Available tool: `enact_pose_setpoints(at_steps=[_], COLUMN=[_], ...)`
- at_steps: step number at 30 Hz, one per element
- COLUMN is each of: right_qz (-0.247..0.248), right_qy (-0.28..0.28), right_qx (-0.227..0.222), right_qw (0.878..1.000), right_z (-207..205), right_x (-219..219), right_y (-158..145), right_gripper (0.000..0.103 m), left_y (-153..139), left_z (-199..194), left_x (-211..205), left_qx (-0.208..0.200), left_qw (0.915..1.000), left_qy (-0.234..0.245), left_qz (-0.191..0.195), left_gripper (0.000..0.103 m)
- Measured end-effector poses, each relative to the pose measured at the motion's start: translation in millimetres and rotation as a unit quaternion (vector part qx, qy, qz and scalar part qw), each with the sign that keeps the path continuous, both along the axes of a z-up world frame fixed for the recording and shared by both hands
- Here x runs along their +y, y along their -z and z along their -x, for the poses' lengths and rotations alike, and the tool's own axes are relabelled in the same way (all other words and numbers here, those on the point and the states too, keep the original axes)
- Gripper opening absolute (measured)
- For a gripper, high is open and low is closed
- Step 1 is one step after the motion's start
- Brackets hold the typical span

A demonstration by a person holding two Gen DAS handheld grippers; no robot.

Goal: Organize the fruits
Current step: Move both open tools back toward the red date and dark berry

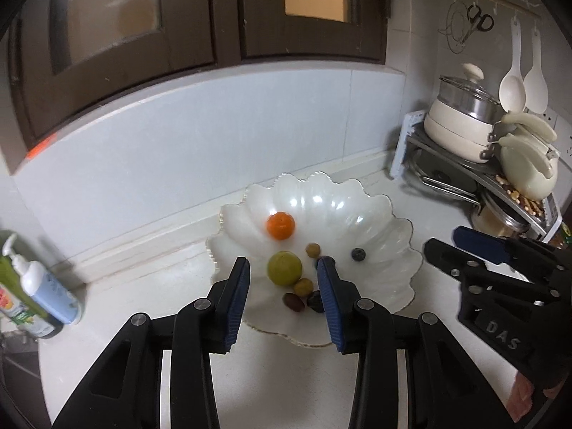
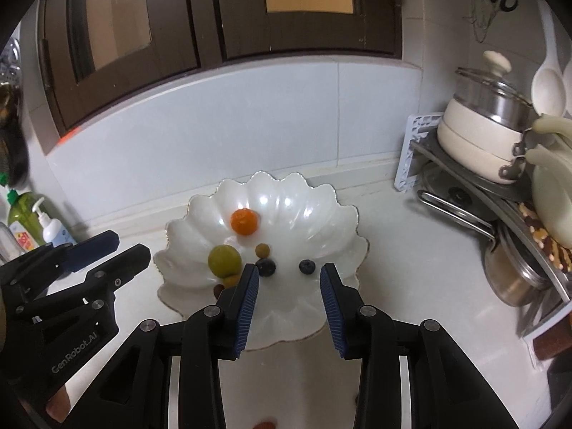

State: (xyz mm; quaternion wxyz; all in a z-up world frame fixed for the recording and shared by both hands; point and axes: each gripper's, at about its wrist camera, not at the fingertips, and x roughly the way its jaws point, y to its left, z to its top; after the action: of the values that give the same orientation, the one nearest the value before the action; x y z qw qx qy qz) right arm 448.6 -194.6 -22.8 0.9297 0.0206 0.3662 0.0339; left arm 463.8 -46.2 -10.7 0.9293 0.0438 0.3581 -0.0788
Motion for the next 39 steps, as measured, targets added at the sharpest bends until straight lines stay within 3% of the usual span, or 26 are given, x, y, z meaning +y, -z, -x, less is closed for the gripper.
enact_pose_setpoints(at_steps=[22,39], right_qz=[0.005,0.001], right_qy=[0.034,0.044], right_qx=[-0.055,-0.061], right_qw=[0.998,0.997], right_z=[78,111], right_x=[-17,-32], right_y=[-19,-9], right_gripper=[0.037,0.037], left_y=[-21,-11], left_z=[71,103], left_x=[-16,-33], left_qx=[-0.039,-0.025], left_qw=[0.9978,0.9967], left_qy=[0.036,0.054], left_qz=[0.040,0.055], left_gripper=[0.039,0.039])
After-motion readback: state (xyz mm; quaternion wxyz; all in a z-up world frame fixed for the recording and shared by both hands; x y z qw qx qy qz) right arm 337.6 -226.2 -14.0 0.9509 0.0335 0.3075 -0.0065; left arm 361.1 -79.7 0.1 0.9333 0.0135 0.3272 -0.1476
